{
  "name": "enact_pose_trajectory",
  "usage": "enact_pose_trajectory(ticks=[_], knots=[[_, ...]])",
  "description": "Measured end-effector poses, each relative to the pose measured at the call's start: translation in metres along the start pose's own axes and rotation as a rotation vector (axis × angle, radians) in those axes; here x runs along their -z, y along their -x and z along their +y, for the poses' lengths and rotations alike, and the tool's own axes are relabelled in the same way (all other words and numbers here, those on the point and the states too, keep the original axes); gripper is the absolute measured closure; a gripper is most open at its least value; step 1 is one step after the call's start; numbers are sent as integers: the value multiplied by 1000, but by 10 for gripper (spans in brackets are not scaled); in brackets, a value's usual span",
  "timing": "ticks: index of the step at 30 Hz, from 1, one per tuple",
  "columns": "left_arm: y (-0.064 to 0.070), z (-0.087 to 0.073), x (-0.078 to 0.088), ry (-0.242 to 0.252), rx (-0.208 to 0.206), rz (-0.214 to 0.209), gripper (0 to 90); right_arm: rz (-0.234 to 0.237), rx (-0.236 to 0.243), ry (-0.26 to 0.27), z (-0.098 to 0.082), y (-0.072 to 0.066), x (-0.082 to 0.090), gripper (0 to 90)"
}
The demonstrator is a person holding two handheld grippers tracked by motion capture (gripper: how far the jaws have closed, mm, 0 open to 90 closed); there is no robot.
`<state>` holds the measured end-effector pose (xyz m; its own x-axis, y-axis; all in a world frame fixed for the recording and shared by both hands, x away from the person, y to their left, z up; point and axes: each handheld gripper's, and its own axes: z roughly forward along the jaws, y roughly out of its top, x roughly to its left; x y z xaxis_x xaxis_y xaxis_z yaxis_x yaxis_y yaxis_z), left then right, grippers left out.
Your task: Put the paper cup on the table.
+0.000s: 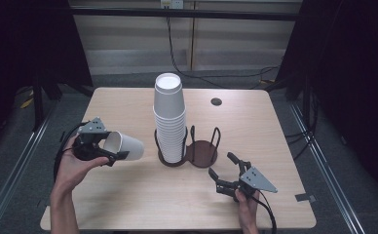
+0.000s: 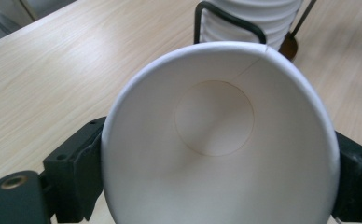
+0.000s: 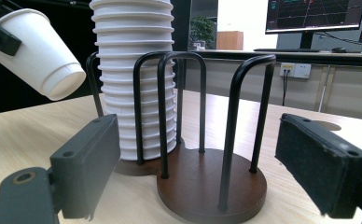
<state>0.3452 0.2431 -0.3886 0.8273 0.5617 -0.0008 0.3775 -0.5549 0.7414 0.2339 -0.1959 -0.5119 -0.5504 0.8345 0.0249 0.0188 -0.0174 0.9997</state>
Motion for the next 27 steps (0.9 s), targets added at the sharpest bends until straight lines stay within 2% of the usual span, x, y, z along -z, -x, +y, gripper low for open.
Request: enact_pose_trajectory(ticks=[4, 12, 16, 17, 19, 23, 27], knots=[[-7, 5, -7, -38, 4, -3, 108, 0, 0, 0, 0, 0, 0, 132], [-15, 13, -16, -127, -34, 3, 106, 6, 1, -1, 0, 0, 0, 132], [-18, 14, -22, -159, -38, 5, 103, 7, -1, -1, 0, 0, 0, 132], [-21, 15, -24, -193, -56, -2, 102, 7, -1, -2, 0, 0, 0, 132], [-23, 16, -24, -210, -53, 28, 98, 7, -1, -2, 0, 0, 0, 132], [-24, 20, -26, -260, -74, 17, 96, 5, -1, -1, 0, 0, 0, 132], [-28, 23, -34, -296, -75, 22, 95, 6, 0, -1, 0, 0, 0, 132]])
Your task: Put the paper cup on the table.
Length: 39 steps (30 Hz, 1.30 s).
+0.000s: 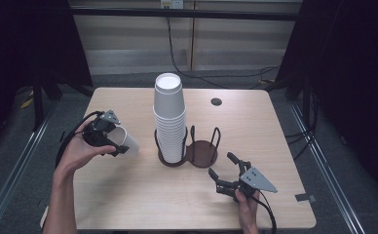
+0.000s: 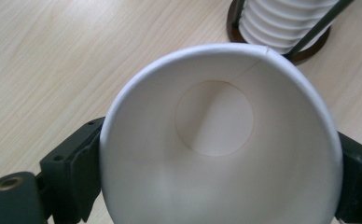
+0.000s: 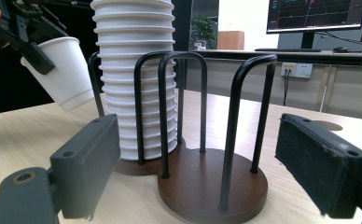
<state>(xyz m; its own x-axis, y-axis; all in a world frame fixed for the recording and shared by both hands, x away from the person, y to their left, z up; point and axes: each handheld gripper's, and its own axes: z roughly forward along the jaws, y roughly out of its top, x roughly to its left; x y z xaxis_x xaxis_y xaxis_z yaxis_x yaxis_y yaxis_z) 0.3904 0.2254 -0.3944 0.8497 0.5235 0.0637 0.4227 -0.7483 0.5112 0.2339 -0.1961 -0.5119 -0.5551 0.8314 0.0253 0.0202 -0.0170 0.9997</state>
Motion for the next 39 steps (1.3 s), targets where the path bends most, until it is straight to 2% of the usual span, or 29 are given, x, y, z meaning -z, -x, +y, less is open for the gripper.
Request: enact_pose_trajectory(ticks=[2, 5, 10, 14, 16, 17, 18, 19, 23, 24, 25, 26, 28, 30, 33, 37, 39], knots=[[-2, 2, -5, -21, -7, 10, 92, 0, 0, 0, 0, 0, 0, 132], [-5, 3, -11, -21, 15, 3, 92, 0, -1, -1, 0, 0, 0, 132], [-10, 3, -20, -64, 29, 1, 89, -1, 0, 0, 0, 0, 0, 132], [-8, 7, -24, -50, 26, -15, 85, 0, 0, 0, 0, 0, 0, 132], [-9, 10, -24, -70, 8, -8, 84, 0, 0, 0, 0, 0, 0, 132], [-8, 11, -26, -62, 30, 1, 83, -1, 0, 1, 0, 0, 0, 132], [-9, 12, -26, -81, 13, 1, 82, -1, 0, 0, 0, 0, 0, 132], [-8, 12, -28, -68, 29, 1, 81, 0, 0, 0, 0, 0, 0, 132], [-8, 12, -33, -109, 3, 3, 80, -1, 1, 1, 0, 0, 0, 132], [-9, 12, -35, -98, 12, 6, 78, 3, 3, 1, 0, 0, 0, 132], [-7, 11, -38, -68, 49, 7, 77, 2, 2, 1, 0, -1, 0, 132], [-10, 11, -37, -83, 27, 2, 70, 3, 1, 1, 0, 0, 0, 131], [-10, 10, -39, -59, 43, 4, 69, 5, 1, 0, 0, 0, 0, 132], [-8, 11, -40, -44, 39, 12, 67, 1, 1, 1, 0, 0, 0, 132], [-7, 13, -43, -48, 23, 22, 65, 5, 1, 1, 0, 0, 0, 132], [-5, 12, -50, -43, 38, 11, 57, 5, 3, 2, 0, 0, 0, 132], [-7, 10, -52, -25, 49, -1, 56, 7, 3, 2, 0, 0, 0, 132]])
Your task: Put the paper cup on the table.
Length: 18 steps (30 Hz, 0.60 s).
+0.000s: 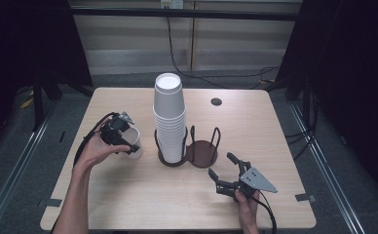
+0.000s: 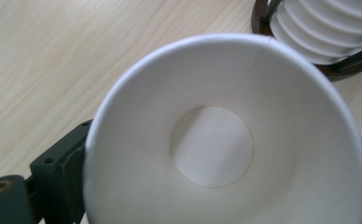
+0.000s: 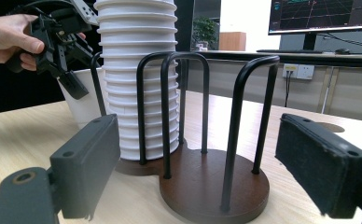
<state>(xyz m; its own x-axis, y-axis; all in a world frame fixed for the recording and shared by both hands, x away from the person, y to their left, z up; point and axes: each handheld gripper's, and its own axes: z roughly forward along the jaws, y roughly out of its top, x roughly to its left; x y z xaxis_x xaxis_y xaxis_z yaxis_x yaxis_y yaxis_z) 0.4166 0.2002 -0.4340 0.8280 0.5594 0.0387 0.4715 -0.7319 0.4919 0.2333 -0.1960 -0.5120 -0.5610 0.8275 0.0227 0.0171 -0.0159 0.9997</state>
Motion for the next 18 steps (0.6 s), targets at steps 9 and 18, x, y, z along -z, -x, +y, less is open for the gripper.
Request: enact_pose_trajectory(ticks=[9, 18], knots=[[2, -6, -9, 12, 21, 14, 77, -4, -2, -1, 0, 0, 0, 132], [4, -18, -15, 66, 35, 34, 73, -9, -3, -1, 0, 0, 0, 133]])
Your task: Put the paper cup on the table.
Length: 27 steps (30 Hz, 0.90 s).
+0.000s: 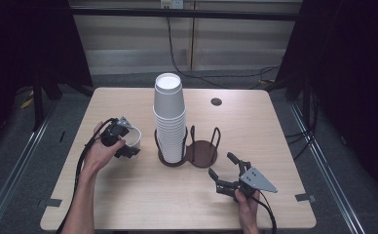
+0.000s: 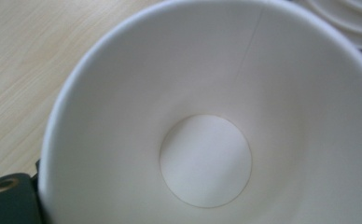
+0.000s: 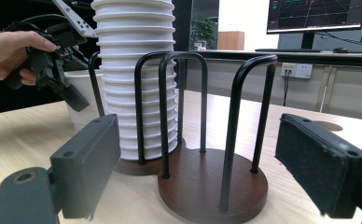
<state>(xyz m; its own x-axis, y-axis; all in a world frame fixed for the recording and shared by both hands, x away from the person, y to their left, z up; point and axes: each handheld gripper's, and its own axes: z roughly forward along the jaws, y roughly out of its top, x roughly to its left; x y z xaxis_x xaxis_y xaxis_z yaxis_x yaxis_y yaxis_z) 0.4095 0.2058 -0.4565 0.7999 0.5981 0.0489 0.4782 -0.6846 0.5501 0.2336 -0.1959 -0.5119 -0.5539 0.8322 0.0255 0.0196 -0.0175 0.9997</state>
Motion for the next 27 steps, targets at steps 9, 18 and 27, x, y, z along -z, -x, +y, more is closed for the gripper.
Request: enact_pose_trajectory(ticks=[9, 18, 27], knots=[[-3, -13, -1, 47, 40, -14, 100, 1, 1, 0, 0, 0, 0, 133], [-1, -30, -3, 115, 81, -23, 160, 1, 1, 0, 0, 0, 0, 133], [2, -46, 4, 165, 157, 2, 160, 1, 0, 0, 0, 0, 0, 133]])
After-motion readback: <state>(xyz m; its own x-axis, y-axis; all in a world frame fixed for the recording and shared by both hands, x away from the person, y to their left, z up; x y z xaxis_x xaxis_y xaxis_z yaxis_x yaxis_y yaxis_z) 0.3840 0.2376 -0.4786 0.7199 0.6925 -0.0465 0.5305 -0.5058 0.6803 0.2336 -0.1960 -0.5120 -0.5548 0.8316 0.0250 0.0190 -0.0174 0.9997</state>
